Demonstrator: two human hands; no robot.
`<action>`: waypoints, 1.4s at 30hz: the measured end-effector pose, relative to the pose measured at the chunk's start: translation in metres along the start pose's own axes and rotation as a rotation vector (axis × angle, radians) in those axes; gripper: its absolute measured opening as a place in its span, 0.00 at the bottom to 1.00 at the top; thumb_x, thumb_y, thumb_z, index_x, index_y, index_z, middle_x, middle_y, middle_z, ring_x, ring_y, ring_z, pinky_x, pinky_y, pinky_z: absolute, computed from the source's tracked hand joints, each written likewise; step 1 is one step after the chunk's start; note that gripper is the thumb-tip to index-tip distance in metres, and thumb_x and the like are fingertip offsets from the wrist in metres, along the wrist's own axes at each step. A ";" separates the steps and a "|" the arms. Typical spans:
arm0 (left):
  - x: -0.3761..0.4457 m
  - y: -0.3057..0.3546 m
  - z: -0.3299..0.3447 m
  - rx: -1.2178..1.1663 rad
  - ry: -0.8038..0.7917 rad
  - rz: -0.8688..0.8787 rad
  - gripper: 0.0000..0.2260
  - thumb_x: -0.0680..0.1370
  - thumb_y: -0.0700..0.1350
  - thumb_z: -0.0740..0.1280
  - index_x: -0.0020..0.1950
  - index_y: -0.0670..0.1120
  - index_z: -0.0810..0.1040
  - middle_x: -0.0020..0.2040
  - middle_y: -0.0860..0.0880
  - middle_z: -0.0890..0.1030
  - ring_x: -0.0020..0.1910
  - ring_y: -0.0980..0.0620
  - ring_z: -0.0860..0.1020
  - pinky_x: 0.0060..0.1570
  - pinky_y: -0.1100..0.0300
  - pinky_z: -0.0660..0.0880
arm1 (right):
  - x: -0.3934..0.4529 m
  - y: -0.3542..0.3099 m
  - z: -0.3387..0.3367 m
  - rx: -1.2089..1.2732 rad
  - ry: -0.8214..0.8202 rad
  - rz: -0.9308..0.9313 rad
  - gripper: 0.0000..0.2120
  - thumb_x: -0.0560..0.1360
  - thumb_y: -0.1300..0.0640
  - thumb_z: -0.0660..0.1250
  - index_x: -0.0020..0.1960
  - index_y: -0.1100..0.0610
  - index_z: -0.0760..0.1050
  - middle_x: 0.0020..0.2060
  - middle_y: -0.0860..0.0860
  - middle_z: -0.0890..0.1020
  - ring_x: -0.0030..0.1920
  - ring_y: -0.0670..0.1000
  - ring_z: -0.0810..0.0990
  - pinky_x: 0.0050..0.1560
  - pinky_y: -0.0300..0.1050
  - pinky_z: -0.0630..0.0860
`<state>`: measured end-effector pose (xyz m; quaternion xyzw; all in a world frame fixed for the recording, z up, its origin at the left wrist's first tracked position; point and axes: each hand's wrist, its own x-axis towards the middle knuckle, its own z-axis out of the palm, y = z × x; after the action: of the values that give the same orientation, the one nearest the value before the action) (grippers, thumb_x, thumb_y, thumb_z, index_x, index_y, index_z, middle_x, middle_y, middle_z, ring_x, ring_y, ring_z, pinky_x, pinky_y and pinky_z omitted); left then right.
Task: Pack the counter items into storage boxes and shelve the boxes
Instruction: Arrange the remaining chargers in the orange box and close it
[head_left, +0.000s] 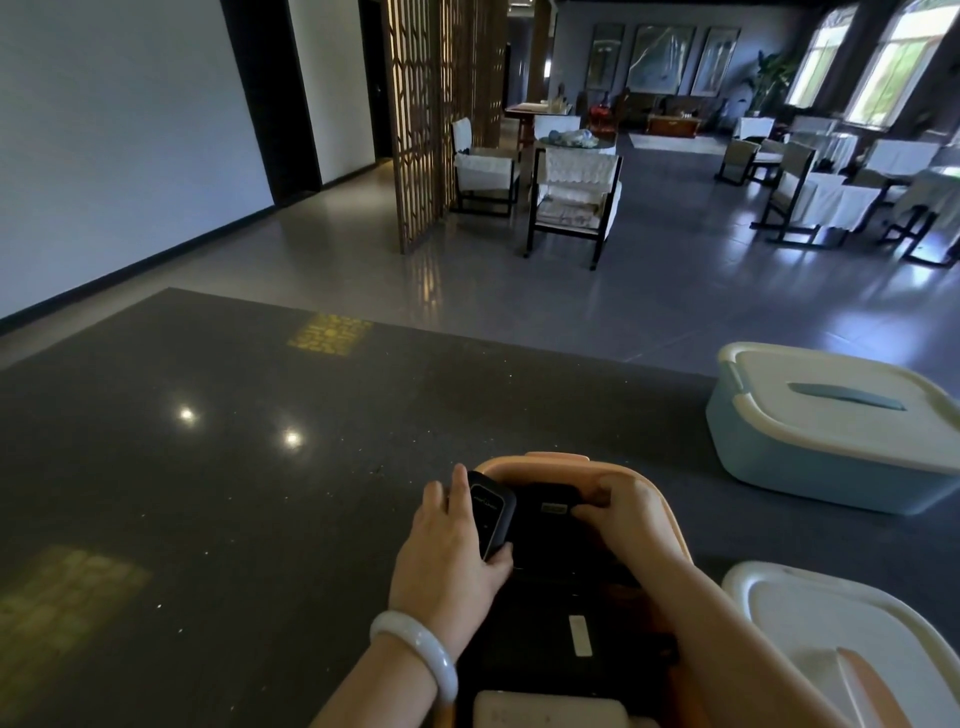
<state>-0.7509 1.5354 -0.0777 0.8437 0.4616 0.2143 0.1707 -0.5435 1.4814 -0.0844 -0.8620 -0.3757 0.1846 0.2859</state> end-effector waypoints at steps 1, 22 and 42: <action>0.000 0.000 0.000 -0.003 -0.005 -0.001 0.42 0.74 0.62 0.66 0.78 0.53 0.45 0.62 0.53 0.62 0.58 0.56 0.70 0.47 0.66 0.75 | -0.001 -0.001 -0.002 0.006 0.015 -0.007 0.07 0.72 0.53 0.72 0.49 0.50 0.79 0.38 0.45 0.82 0.35 0.43 0.80 0.34 0.36 0.74; 0.006 0.016 -0.007 -0.326 -0.061 0.294 0.39 0.72 0.66 0.63 0.78 0.56 0.50 0.66 0.56 0.64 0.64 0.61 0.64 0.63 0.64 0.67 | -0.038 -0.035 -0.045 0.747 -0.302 -0.007 0.05 0.74 0.58 0.70 0.47 0.53 0.84 0.35 0.56 0.84 0.33 0.50 0.82 0.35 0.36 0.77; 0.013 -0.002 0.010 -0.227 -0.205 0.080 0.29 0.83 0.43 0.57 0.78 0.52 0.45 0.75 0.51 0.52 0.60 0.55 0.73 0.58 0.63 0.74 | -0.006 0.018 -0.037 -0.234 0.185 -0.144 0.07 0.73 0.48 0.71 0.51 0.45 0.83 0.52 0.46 0.73 0.53 0.51 0.65 0.54 0.44 0.67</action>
<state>-0.7412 1.5464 -0.0845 0.8542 0.3804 0.1845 0.3026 -0.5183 1.4537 -0.0666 -0.8736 -0.4274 0.0387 0.2295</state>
